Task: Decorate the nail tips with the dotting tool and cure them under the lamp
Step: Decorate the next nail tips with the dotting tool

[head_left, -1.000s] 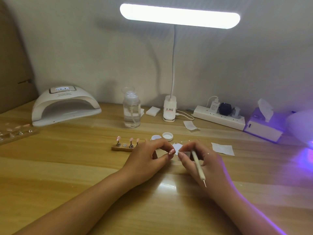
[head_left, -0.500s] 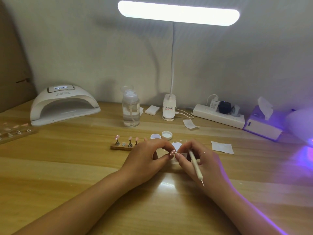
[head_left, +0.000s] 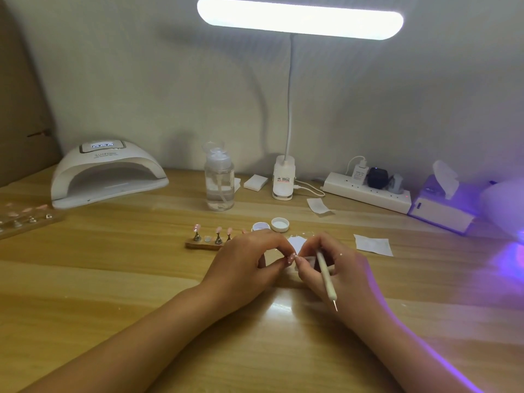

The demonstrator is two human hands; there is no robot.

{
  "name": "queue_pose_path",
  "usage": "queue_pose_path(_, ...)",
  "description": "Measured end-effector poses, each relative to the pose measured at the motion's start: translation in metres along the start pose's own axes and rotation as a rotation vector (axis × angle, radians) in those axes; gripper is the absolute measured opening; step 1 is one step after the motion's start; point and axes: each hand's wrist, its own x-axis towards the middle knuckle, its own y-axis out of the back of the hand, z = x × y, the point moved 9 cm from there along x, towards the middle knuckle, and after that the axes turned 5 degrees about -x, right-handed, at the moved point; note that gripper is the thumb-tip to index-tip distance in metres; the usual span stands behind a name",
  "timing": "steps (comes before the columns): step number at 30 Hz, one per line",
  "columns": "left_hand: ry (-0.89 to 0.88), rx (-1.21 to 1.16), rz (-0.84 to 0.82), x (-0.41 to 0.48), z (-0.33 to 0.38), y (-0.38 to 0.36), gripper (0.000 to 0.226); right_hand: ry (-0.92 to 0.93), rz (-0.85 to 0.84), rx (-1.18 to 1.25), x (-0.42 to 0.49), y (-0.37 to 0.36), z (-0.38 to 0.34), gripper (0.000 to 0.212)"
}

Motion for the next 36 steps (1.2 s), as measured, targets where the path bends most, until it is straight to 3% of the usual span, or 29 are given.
queue_pose_path(23, -0.045, 0.062, 0.02, -0.001, 0.008, 0.002, 0.01, 0.034, 0.038, -0.055, -0.001, 0.002, -0.007, 0.017)
queue_pose_path(36, -0.062, 0.094, 0.003, -0.003, 0.012, 0.001, 0.009, -0.037, 0.062, -0.075, -0.001, 0.006, -0.002, 0.013)
